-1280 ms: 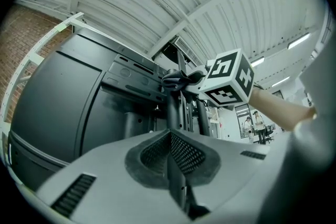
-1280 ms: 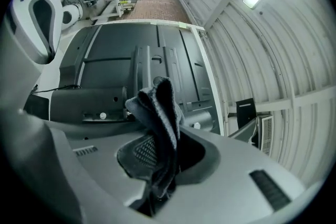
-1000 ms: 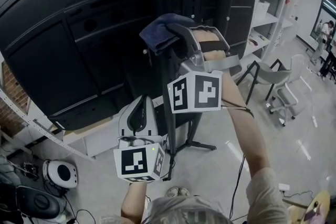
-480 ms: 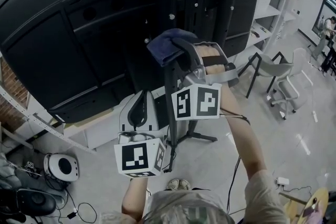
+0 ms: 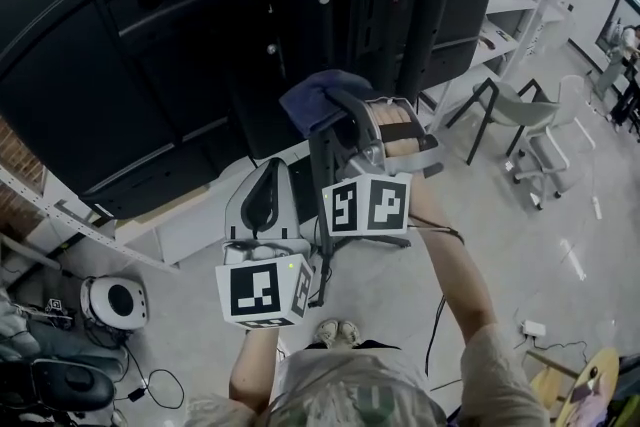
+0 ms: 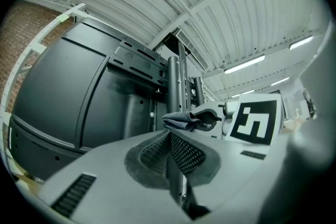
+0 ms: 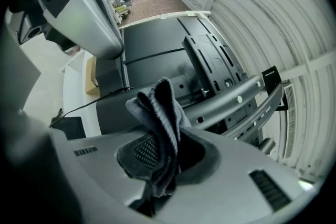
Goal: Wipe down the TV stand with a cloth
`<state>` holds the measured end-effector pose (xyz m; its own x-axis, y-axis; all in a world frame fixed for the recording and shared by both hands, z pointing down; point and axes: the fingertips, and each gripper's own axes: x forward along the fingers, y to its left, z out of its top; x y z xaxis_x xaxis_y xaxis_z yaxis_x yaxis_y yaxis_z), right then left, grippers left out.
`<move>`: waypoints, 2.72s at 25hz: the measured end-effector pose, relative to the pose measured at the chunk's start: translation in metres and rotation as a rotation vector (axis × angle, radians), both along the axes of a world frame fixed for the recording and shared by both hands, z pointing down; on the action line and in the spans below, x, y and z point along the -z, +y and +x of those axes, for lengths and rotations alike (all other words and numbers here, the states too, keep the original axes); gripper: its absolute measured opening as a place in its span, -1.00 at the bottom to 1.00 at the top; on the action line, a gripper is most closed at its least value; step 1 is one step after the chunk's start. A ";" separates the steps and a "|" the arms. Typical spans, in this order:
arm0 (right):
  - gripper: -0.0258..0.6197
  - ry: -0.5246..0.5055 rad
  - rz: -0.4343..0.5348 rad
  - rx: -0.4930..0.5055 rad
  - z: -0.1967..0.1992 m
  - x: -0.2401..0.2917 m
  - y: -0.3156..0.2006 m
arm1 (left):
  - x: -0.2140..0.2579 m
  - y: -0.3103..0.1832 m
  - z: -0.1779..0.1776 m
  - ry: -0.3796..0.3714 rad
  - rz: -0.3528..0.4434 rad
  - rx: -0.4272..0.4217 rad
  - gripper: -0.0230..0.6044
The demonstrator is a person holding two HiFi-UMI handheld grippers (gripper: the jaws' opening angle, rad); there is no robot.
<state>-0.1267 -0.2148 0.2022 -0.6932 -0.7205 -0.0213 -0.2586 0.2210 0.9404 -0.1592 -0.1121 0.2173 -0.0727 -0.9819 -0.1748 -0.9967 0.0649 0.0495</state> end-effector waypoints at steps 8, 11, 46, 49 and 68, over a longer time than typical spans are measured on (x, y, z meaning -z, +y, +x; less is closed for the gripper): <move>-0.74 0.048 -0.059 0.003 0.001 -0.050 0.002 | -0.026 0.000 -0.006 0.019 -0.034 0.008 -0.88; -0.74 0.052 -0.070 0.004 0.000 -0.062 0.004 | -0.036 -0.002 -0.010 0.028 -0.052 0.019 -0.88; -0.74 0.134 -0.238 0.008 0.002 -0.210 0.010 | -0.111 -0.004 -0.014 0.080 -0.145 0.028 -0.88; -0.74 0.142 -0.244 0.003 0.002 -0.216 0.011 | -0.110 -0.004 -0.017 0.083 -0.136 0.036 -0.88; -0.74 0.360 -0.344 0.011 0.002 -0.375 0.018 | -0.155 -0.005 -0.029 0.083 -0.187 0.060 -0.88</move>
<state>-0.1249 -0.1963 0.5770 -0.6208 -0.6361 0.4582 0.0730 0.5351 0.8417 -0.1880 -0.1171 0.3723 -0.1385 -0.9902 0.0190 -0.9837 0.1398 0.1129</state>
